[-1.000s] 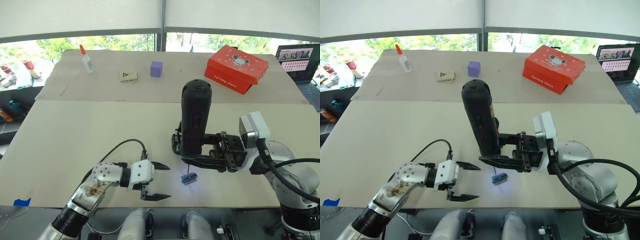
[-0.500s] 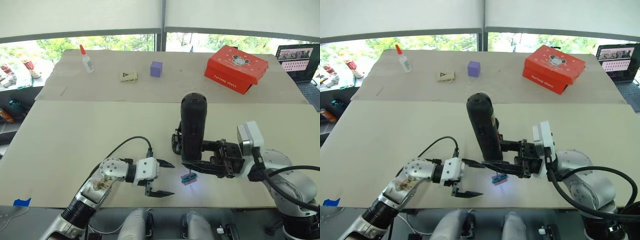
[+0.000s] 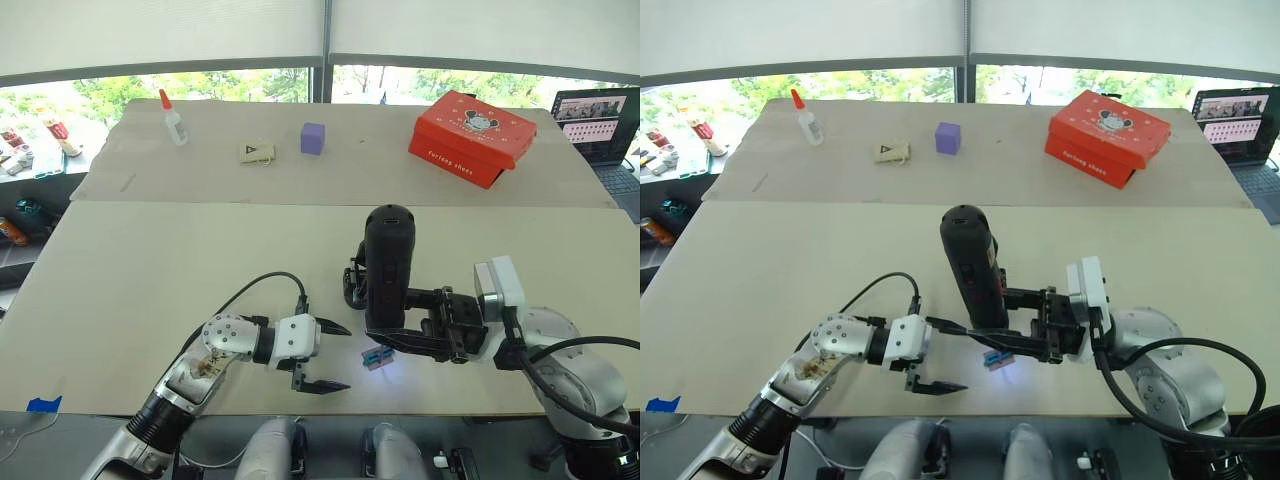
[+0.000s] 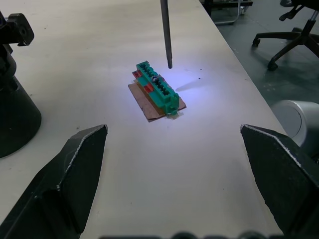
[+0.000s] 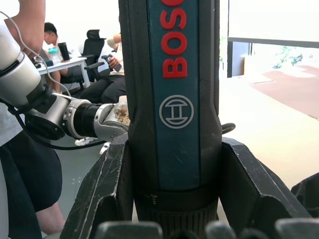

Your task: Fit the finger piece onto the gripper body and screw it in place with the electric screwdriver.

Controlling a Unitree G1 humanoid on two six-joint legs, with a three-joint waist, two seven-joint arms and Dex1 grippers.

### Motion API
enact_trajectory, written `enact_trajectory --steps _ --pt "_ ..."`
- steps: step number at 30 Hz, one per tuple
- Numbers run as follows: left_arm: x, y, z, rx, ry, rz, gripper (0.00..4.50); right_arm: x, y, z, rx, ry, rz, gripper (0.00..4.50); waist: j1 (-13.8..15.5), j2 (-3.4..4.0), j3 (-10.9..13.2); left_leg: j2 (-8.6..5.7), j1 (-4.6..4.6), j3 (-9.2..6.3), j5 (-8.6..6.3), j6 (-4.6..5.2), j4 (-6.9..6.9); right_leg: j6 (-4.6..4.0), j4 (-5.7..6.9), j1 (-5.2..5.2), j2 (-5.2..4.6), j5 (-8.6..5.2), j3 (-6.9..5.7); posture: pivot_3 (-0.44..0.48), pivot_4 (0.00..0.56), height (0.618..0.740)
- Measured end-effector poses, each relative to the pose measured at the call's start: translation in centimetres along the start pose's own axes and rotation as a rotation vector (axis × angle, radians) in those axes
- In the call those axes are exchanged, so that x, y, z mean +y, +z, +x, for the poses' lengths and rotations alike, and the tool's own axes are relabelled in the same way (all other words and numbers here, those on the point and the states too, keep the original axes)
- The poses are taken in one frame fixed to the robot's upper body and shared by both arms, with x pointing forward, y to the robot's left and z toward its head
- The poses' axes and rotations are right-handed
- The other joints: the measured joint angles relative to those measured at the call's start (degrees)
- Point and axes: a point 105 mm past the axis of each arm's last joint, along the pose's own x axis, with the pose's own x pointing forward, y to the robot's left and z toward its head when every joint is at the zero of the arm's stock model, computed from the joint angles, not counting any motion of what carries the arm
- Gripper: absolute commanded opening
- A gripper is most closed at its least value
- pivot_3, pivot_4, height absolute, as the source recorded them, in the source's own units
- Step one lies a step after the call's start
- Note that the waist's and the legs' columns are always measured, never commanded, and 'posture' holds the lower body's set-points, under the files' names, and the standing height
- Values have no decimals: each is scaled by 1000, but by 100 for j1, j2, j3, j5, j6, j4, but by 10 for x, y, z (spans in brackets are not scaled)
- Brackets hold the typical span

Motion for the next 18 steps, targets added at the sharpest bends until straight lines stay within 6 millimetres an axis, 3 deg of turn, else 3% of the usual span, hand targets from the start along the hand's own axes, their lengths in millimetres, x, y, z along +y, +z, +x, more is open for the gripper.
enact_trajectory --steps 18 --pt "4 -1 0 5 4 -1 4500 -6 -5 -3 5 -29 -30 1936 2 0 0 0 0 0 0 0 0 0 2 0 0 0 0 0 150 740"
